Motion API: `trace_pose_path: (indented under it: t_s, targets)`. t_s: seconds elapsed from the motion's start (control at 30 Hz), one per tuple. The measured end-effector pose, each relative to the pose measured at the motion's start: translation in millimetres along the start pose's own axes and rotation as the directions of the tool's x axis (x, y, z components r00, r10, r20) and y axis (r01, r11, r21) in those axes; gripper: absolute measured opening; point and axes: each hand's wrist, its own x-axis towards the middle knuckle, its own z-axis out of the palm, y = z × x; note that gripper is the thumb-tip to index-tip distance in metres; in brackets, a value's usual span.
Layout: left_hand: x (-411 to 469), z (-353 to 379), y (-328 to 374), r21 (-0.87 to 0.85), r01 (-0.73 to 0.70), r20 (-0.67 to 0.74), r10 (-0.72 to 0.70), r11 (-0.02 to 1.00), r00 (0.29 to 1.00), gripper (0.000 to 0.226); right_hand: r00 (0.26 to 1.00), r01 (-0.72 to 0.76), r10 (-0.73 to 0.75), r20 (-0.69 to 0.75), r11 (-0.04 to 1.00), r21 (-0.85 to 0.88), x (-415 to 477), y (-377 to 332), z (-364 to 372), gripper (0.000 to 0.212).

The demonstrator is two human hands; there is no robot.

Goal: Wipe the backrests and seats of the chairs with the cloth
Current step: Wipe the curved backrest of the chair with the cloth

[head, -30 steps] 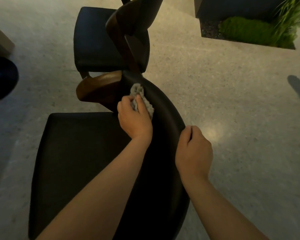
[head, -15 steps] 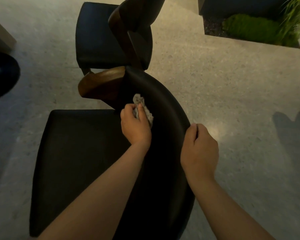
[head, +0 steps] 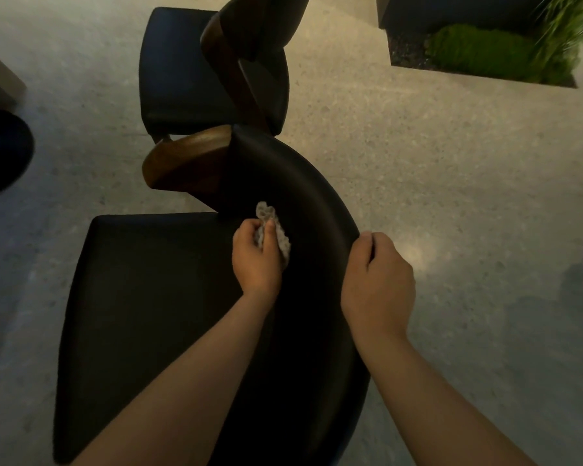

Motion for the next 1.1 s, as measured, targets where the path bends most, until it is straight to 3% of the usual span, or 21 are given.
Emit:
trace_pose_path:
  t_s: [0.13, 0.23, 0.27, 0.33, 0.4, 0.5, 0.6, 0.7, 0.8, 0.97, 1.1]
  targets:
    - [6.7, -15.1, -27.2, 0.100, 0.196, 0.106, -0.206, 0.975, 0.973, 0.005, 1.000, -0.005, 0.005, 0.001, 1.000, 0.010, 0.3, 0.3, 0.5, 0.038]
    - [6.3, -31.9, -41.6, 0.281, 0.423, 0.221, -0.487, 0.861, 0.845, 0.017, 1.000, -0.006, 0.006, 0.000, 1.000, 0.016, 0.5, -0.3, 1.3, 0.037]
    - [3.3, -35.5, -45.4, 0.311, 0.449, 0.219, -0.522, 0.838, 0.824, 0.019, 1.000, -0.008, 0.008, 0.003, 1.000, 0.017, 0.4, -0.4, 1.0, 0.037]
    - [-3.3, -39.0, -49.2, 0.233, 0.397, 0.136, -0.434, 0.888, 0.891, 0.018, 1.000, -0.015, 0.015, 0.012, 1.000, 0.019, 0.4, 0.1, 0.9, 0.037]
    - [-6.9, -37.0, -42.8, 0.066, 0.213, 0.048, -0.216, 0.975, 0.975, 0.014, 1.000, -0.013, 0.013, 0.011, 1.000, 0.020, 0.7, 0.5, 0.8, 0.037]
    - [-2.5, -23.8, -24.3, -0.005, -0.013, 0.054, 0.013, 1.000, 0.998, 0.010, 1.000, -0.011, 0.010, 0.011, 1.000, 0.028, 0.7, -0.6, 0.7, 0.036]
    - [4.9, -8.9, -21.6, 0.049, -0.002, 0.086, -0.003, 0.999, 0.996, 0.008, 1.000, -0.008, 0.007, 0.014, 0.999, 0.032, 0.9, 0.3, 0.8, 0.036]
    - [13.4, -17.7, -36.8, 0.138, 0.217, 0.146, -0.236, 0.966, 0.961, 0.006, 1.000, -0.003, 0.002, 0.021, 1.000, 0.027, 0.7, 0.7, 1.0, 0.037]
    - [14.0, -39.5, -44.0, 0.297, 0.389, 0.191, -0.453, 0.872, 0.871, 0.024, 0.999, -0.021, 0.020, 0.045, 1.000, 0.021, 2.4, 0.7, 0.3, 0.035]
    - [13.3, -52.1, -3.3, 0.206, 0.164, 0.168, -0.201, 0.965, 0.965, 0.016, 0.990, -0.004, 0.004, 0.142, 1.000, 0.000, 10.0, -5.7, -7.0, 0.033]
    - [13.0, -53.6, 44.4, 0.162, -0.029, 0.108, 0.011, 0.986, 0.994, 0.015, 0.985, 0.084, -0.089, 0.150, 0.996, 0.038, 38.7, -23.3, -11.7, 0.028]
